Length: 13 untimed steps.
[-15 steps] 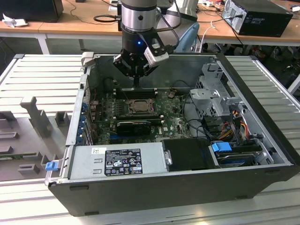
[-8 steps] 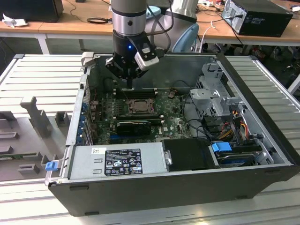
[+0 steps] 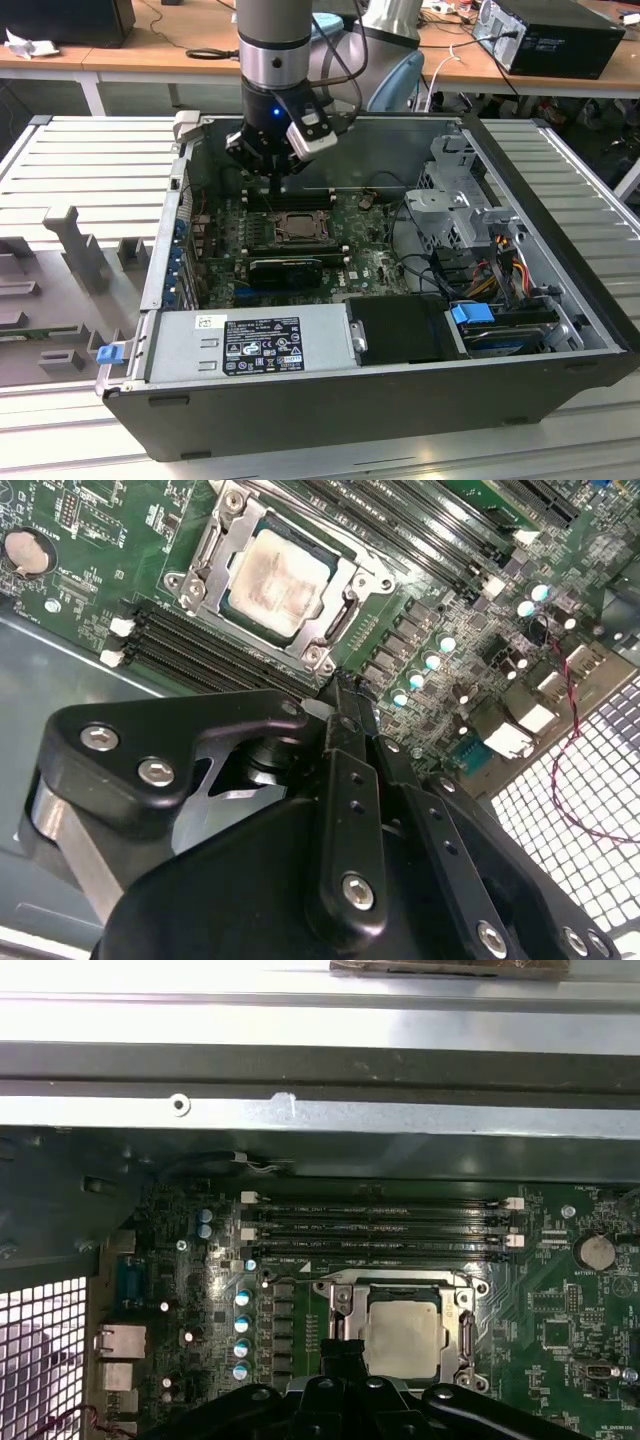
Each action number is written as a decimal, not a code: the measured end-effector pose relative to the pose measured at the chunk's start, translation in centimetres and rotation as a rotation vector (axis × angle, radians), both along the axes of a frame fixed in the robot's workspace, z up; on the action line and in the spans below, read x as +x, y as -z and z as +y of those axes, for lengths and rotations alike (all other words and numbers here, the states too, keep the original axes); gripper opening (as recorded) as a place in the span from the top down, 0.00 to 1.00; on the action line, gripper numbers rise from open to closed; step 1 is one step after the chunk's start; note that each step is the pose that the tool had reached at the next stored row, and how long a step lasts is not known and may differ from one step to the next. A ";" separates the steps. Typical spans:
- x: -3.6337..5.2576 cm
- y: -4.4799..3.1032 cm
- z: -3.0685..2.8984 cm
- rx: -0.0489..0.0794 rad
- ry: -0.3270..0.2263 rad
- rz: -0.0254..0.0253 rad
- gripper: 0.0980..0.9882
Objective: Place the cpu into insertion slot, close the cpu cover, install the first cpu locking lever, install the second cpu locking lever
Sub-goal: 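Install the first cpu locking lever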
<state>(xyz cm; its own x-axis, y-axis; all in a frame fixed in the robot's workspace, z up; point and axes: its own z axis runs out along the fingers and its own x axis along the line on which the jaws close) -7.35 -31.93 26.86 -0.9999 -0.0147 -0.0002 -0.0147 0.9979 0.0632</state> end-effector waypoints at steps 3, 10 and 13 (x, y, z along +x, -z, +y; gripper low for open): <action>-0.38 0.04 0.00 0.000 0.000 -0.0001 0.99; -1.67 0.51 0.04 0.000 -0.001 0.0000 0.99; -2.76 0.72 0.07 0.001 -0.003 0.0000 0.99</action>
<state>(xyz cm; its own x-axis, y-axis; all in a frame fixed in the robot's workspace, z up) -10.11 -31.87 26.14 -0.9999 -0.0173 -0.0002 -0.0173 0.9978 0.0637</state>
